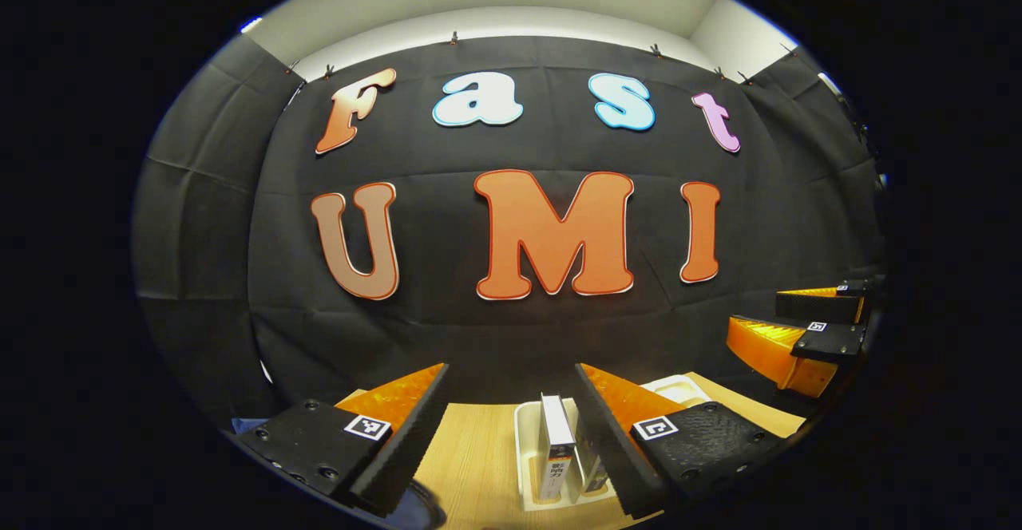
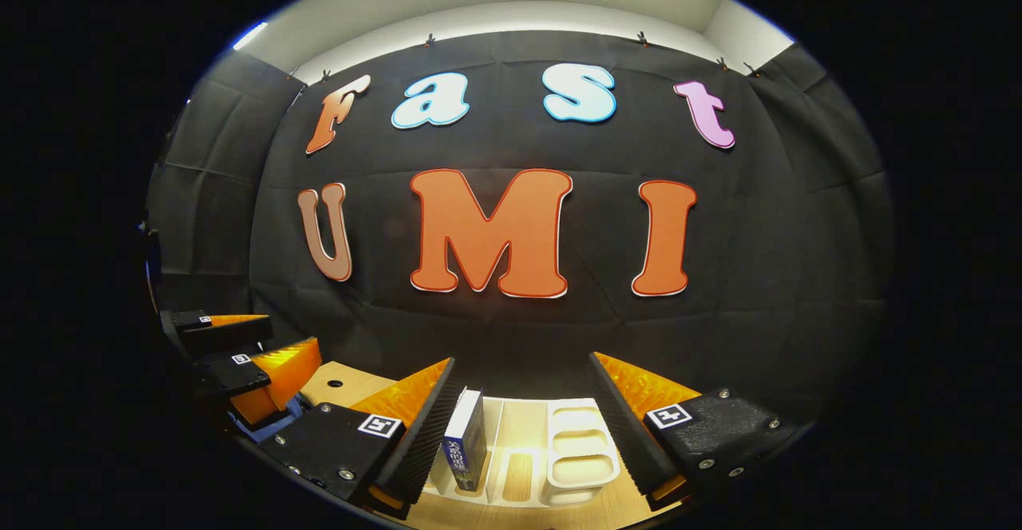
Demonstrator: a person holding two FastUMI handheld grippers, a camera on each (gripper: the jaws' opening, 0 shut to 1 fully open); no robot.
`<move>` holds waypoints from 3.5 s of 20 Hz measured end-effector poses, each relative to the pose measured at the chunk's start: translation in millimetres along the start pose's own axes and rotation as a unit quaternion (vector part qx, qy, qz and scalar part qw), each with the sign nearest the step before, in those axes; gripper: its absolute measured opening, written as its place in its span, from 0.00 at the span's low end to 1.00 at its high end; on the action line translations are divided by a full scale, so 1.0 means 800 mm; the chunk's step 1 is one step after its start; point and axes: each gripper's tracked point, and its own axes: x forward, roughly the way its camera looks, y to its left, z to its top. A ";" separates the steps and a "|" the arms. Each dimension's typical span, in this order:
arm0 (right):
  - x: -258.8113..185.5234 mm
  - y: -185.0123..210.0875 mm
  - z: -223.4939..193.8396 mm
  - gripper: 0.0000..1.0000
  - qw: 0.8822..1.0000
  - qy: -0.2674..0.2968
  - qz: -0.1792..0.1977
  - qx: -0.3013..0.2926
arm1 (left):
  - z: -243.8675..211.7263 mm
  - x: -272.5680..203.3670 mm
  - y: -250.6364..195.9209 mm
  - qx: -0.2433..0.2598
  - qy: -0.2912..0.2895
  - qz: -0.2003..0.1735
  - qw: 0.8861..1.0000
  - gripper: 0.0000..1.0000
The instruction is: Open the schoolbag, grab two books from the bookshelf and put them into the schoolbag.
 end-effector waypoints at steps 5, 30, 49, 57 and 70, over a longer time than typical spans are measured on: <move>-0.003 0.007 -0.003 0.95 1.000 0.003 0.003 -0.004 | -0.001 -0.004 0.005 0.000 -0.002 0.004 1.000 0.94; -0.006 -0.035 -0.025 0.95 0.999 0.024 -0.044 0.004 | 0.010 -0.011 0.043 0.018 -0.018 0.034 0.999 0.94; 0.009 0.009 -0.058 0.95 0.999 0.054 0.004 -0.009 | -0.105 -0.035 0.136 0.086 0.093 0.049 0.991 0.94; 0.013 0.020 -0.077 0.95 0.997 0.071 0.017 -0.010 | -0.209 -0.058 0.164 0.191 0.188 0.028 0.963 0.96; 0.009 0.001 -0.120 0.96 0.994 0.107 0.003 -0.015 | -0.373 -0.137 0.181 0.333 0.349 0.014 0.876 0.95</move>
